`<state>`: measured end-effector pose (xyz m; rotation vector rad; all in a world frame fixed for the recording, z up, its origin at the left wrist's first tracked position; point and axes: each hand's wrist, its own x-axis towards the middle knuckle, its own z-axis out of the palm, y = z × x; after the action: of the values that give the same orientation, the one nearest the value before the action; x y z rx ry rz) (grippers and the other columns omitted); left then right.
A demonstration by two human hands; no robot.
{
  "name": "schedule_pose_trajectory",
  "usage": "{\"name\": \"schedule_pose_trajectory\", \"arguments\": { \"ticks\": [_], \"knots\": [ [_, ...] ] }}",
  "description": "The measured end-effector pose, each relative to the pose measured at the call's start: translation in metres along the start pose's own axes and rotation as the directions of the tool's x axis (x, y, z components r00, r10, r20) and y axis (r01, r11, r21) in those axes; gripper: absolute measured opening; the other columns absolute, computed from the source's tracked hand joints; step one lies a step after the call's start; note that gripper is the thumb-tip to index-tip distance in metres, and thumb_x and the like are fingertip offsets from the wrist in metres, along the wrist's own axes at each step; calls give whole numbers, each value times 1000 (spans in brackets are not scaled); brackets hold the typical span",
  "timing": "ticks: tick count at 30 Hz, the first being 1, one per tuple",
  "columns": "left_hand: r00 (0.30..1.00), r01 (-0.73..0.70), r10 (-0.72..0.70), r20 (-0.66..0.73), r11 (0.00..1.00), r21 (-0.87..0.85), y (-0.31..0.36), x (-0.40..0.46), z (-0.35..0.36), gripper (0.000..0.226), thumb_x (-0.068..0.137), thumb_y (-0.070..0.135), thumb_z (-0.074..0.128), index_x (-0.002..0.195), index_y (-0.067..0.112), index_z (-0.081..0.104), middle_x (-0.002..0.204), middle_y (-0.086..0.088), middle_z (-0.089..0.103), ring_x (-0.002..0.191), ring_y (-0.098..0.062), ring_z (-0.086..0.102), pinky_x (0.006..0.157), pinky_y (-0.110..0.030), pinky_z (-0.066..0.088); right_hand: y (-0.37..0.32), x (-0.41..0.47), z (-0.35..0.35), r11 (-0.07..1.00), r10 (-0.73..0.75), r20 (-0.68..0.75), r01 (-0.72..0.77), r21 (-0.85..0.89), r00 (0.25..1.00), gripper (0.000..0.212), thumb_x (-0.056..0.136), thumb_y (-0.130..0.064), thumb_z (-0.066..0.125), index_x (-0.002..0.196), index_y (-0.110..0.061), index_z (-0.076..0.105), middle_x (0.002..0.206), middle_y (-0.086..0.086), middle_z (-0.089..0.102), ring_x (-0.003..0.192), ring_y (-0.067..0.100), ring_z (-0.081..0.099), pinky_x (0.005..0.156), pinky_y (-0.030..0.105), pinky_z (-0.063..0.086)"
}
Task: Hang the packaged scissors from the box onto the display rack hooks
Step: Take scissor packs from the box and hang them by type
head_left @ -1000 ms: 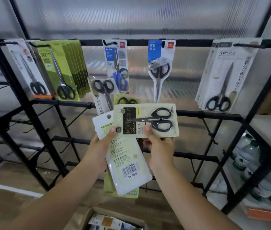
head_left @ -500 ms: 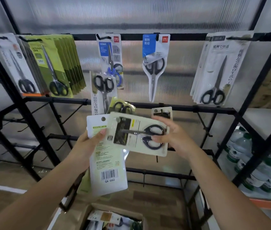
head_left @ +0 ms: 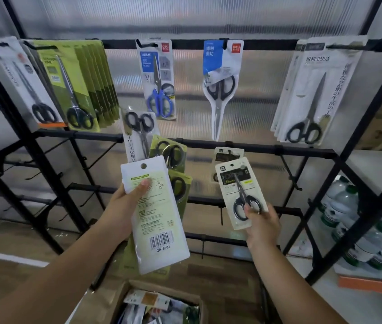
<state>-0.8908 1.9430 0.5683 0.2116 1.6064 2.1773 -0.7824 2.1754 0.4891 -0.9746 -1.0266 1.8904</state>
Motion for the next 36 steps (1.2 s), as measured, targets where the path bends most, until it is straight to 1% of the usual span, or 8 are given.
{"name": "schedule_pose_trajectory", "arguments": {
  "ticks": [4,10,14,19,23,26,30,36],
  "knots": [
    [998,-7,8,64,1000,-23,2,0,3,25,74,24,65,96,14,68,91,-7,74,76,-23,72,58,-34,57,9,1,13,998,-9,-67,5,-56,998,29,79,4,67,102,-14,62,107,12,66,100,28,63,87,42,52],
    [997,7,-1,82,998,-62,6,2,2,15,73,22,65,85,20,74,91,-7,74,77,-24,72,58,-35,58,9,23,48,984,42,-156,-68,-166,987,54,86,-6,62,135,-10,41,128,15,55,115,30,55,90,35,46],
    [994,16,-9,111,998,-66,9,2,5,25,75,20,63,98,14,69,93,-8,74,79,-24,72,60,-34,57,4,44,62,961,55,-130,-88,-261,990,54,88,-12,61,136,-9,38,131,17,51,116,32,54,87,34,48],
    [994,65,-62,95,997,-37,9,4,4,31,73,23,66,103,13,67,96,-9,74,81,-26,72,60,-35,58,-2,57,56,852,264,4,-231,-471,965,66,87,-29,64,141,-14,29,141,15,38,126,35,41,105,48,36],
    [988,97,-96,124,995,1,6,6,-3,27,76,24,66,102,16,69,102,-11,72,87,-28,71,63,-36,57,-12,41,51,844,151,20,-119,-524,988,73,88,-16,63,146,-14,20,147,14,29,129,29,36,99,36,34],
    [979,129,-129,158,992,7,4,8,-5,20,77,23,65,94,19,74,101,-11,72,86,-28,71,63,-36,57,-30,11,69,919,171,236,-69,-388,956,36,90,-30,58,122,-15,51,124,9,56,109,21,53,97,35,40],
    [982,144,-138,131,989,-38,1,9,3,33,74,21,67,105,13,67,101,-11,73,85,-28,71,62,-36,57,-34,-43,91,911,410,670,-248,-328,618,51,79,-51,55,115,-14,60,106,7,70,104,25,63,95,42,46],
    [989,66,-63,132,998,-18,9,7,9,32,67,24,70,98,15,69,96,-9,74,82,-25,72,60,-33,57,-34,-60,116,971,237,634,-155,-184,736,19,93,-20,54,112,-15,54,108,10,66,99,27,63,88,43,50]
  ]
}}
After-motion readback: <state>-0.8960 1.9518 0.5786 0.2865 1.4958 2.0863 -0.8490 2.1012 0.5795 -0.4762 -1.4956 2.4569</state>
